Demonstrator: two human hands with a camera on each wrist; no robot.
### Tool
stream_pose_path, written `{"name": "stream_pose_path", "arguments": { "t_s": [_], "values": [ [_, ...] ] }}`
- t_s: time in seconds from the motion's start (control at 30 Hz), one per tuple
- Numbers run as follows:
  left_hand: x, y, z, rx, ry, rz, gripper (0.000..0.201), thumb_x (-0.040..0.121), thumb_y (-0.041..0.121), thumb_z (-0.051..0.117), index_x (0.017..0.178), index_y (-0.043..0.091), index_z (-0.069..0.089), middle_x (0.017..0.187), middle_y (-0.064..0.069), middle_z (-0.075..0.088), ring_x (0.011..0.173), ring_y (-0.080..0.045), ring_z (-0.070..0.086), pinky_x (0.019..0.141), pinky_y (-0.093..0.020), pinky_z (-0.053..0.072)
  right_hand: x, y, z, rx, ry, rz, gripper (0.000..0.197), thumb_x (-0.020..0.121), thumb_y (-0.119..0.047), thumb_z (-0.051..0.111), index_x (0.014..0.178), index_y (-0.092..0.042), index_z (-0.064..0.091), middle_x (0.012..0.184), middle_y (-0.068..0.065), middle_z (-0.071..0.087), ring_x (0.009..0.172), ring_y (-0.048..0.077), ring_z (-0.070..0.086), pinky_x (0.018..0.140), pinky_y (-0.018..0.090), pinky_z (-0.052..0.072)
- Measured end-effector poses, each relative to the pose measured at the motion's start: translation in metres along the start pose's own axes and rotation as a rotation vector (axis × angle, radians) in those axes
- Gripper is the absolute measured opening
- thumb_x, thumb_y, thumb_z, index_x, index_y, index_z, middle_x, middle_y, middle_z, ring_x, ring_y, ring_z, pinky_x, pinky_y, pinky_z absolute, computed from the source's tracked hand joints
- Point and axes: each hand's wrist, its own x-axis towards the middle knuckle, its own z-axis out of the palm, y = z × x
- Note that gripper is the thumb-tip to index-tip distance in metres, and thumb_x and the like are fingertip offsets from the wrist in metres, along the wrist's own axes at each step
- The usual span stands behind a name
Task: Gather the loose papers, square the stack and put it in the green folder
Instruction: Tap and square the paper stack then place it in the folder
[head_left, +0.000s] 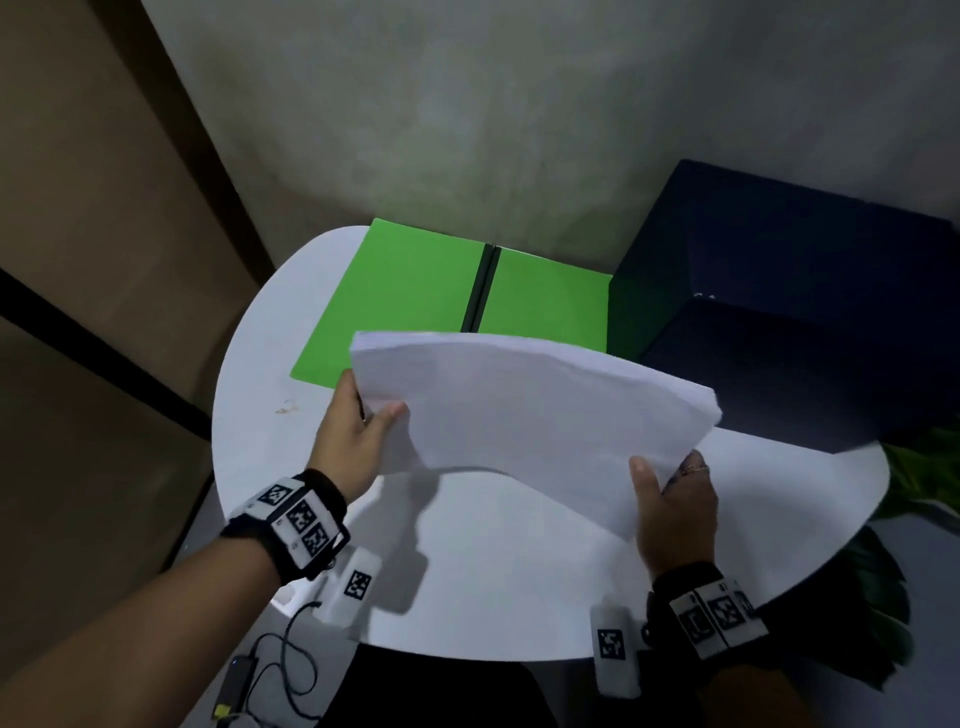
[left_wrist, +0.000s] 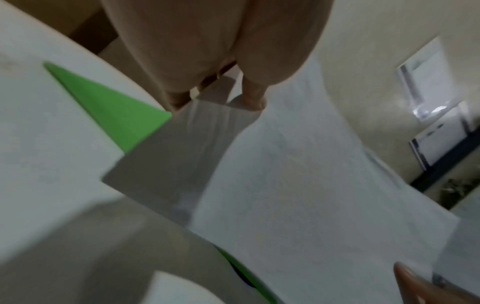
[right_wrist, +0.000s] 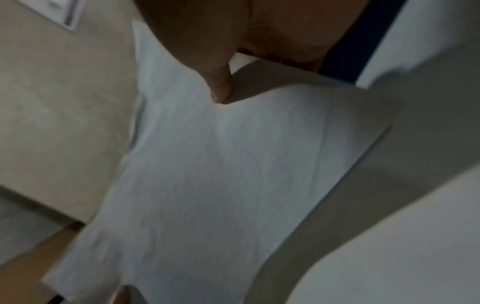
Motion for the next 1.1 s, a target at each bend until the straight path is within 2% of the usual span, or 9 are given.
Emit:
{"name": "stream_pose_path", "arguments": {
  "t_s": [0.1,0.3,0.4,0.53,0.7,0.8,0.93,1.0,1.1],
  "values": [
    [-0.005,-0.002,-0.014,-0.013,-0.108,0.012,0.041,0.086,0.001,0.069,0.120,0.015,0.050,0.113,-0.002,0.066,0.106,-0.014,0.065,0.093,-0.034,0.053,-0.005,0.002,-0.006,-0.078,-0.080,0.011,0.029,0.082,-0.011,0.073,0.106,-0.005,0.059,0.090,0.000,0.063,0.082,0.016,0.061,0.063,0.012,0.040],
    [0.004,0.026,-0.024,0.208,-0.086,0.345,0.060,0.084,0.020,0.075,0.129,0.045,0.045,0.104,0.006,0.064,0.097,-0.004,0.061,0.084,-0.016,0.048,-0.008,-0.012,-0.020,-0.027,0.035,-0.127,0.042,0.068,-0.008,0.086,0.100,-0.017,0.061,0.092,-0.017,0.062,0.083,-0.018,0.055,0.073,-0.001,0.038],
    [0.011,0.029,-0.027,0.683,-0.187,0.694,0.042,0.096,0.039,0.052,0.137,0.033,0.051,0.110,-0.004,0.061,0.095,-0.023,0.059,0.078,-0.034,0.052,-0.003,-0.025,-0.024,-0.180,-0.011,-0.372,0.039,0.073,-0.008,0.081,0.108,-0.015,0.067,0.100,-0.018,0.064,0.093,-0.005,0.057,0.087,0.012,0.044],
    [0.017,0.025,-0.028,0.854,-0.217,0.793,0.041,0.101,0.040,0.037,0.135,0.026,0.056,0.105,-0.009,0.063,0.084,-0.030,0.056,0.069,-0.035,0.049,0.001,-0.031,-0.026,-0.498,-0.096,-0.486,0.033,0.088,-0.019,0.069,0.121,-0.017,0.067,0.116,0.002,0.065,0.106,0.021,0.061,0.089,0.026,0.045],
    [0.021,0.031,-0.023,0.696,-0.245,0.664,0.034,0.092,0.036,0.047,0.105,0.011,0.067,0.091,-0.003,0.068,0.083,-0.016,0.048,0.072,-0.028,0.038,0.002,-0.062,-0.009,-0.997,-0.057,-0.668,0.040,0.082,-0.036,0.062,0.118,-0.020,0.067,0.089,0.001,0.074,0.089,0.029,0.063,0.081,0.039,0.041],
    [0.020,0.033,-0.022,0.686,-0.257,0.668,0.030,0.091,0.036,0.047,0.096,0.011,0.064,0.086,-0.003,0.067,0.081,-0.016,0.046,0.068,-0.025,0.034,0.002,-0.103,0.026,-1.015,-0.390,-0.624,0.047,0.089,-0.039,0.059,0.133,-0.026,0.053,0.103,-0.002,0.072,0.096,0.026,0.064,0.081,0.036,0.044],
    [0.020,0.043,-0.025,0.601,-0.177,0.712,0.026,0.090,0.036,0.054,0.108,0.017,0.060,0.099,-0.005,0.069,0.091,-0.018,0.051,0.080,-0.041,0.047,0.005,-0.120,0.047,-0.943,-0.483,-0.545,0.016,0.095,-0.036,0.052,0.104,-0.025,0.059,0.098,0.000,0.070,0.092,0.028,0.065,0.063,0.032,0.037],
    [0.019,0.045,-0.031,0.531,0.080,0.646,0.059,0.083,0.040,0.068,0.131,0.014,0.048,0.126,-0.011,0.058,0.117,-0.022,0.047,0.103,-0.042,0.040,0.014,-0.116,0.034,-0.819,-0.377,-0.506,0.016,0.091,-0.038,0.059,0.098,-0.024,0.063,0.089,0.002,0.072,0.086,0.029,0.067,0.064,0.034,0.044],
    [0.008,0.041,-0.028,0.137,0.315,0.187,0.117,0.063,0.048,0.083,0.151,0.019,0.012,0.149,-0.003,0.029,0.138,-0.022,0.030,0.117,-0.045,0.025,0.028,-0.106,0.009,-0.152,-0.344,-0.294,0.009,0.085,-0.020,0.072,0.092,-0.023,0.069,0.081,-0.004,0.074,0.079,0.014,0.069,0.073,0.031,0.052]
  ]
}}
